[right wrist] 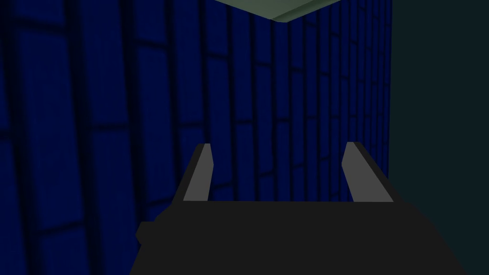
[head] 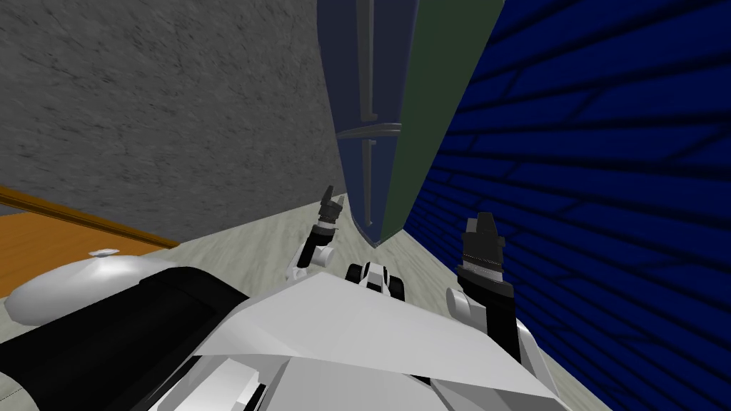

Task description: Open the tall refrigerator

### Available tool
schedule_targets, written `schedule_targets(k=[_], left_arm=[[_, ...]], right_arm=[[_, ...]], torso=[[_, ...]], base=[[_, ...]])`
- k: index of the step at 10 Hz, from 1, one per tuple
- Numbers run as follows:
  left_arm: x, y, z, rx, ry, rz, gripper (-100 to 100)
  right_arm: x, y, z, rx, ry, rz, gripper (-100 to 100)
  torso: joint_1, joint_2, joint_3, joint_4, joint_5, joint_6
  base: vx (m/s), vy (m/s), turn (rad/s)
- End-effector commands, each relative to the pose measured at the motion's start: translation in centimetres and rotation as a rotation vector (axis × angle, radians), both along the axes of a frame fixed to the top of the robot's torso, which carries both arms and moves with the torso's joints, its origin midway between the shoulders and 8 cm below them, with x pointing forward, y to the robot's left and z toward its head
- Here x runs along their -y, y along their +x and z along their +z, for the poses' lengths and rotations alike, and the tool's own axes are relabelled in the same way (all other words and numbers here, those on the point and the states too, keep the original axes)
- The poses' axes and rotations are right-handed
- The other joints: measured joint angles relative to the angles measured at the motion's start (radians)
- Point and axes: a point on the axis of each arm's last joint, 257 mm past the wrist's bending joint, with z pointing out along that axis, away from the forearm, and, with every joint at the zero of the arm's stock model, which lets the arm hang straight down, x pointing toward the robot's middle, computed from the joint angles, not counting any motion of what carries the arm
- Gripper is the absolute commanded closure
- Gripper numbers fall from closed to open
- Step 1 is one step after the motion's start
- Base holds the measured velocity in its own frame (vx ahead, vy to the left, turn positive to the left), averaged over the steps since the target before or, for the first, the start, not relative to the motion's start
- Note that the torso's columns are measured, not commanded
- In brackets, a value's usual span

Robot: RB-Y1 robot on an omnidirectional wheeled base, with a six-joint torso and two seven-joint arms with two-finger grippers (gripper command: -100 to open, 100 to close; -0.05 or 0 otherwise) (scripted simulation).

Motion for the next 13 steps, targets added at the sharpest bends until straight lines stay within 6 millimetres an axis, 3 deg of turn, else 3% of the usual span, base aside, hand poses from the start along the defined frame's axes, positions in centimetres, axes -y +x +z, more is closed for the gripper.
schedule_targets(k=[1, 8, 13], left_arm=[[0.8, 1.0, 1.3, 0.003, 0.012, -0.02, -100], [3.4, 3.0, 6.6, 0.034, 0.017, -0.069, -100], [4.7, 4.0, 8.7, 0.032, 0.021, -0.093, -100]], right_arm=[[0.0, 0.0, 0.0, 0.0, 0.0, 0.0, 0], [0.0, 0.0, 0.0, 0.0, 0.0, 0.0, 0], [0.0, 0.0, 0.0, 0.0, 0.0, 0.0, 0]], torso=[[-0.001, 0.0, 0.0, 0.0, 0.0, 0.0], [0.0, 0.001, 0.0, 0.0, 0.0, 0.0], [-0.001, 0.002, 0.001, 0.0, 0.0, 0.0]], base=[[0.058, 0.043, -0.04], [0.058, 0.039, -0.046], [0.041, 0.03, -0.029]])
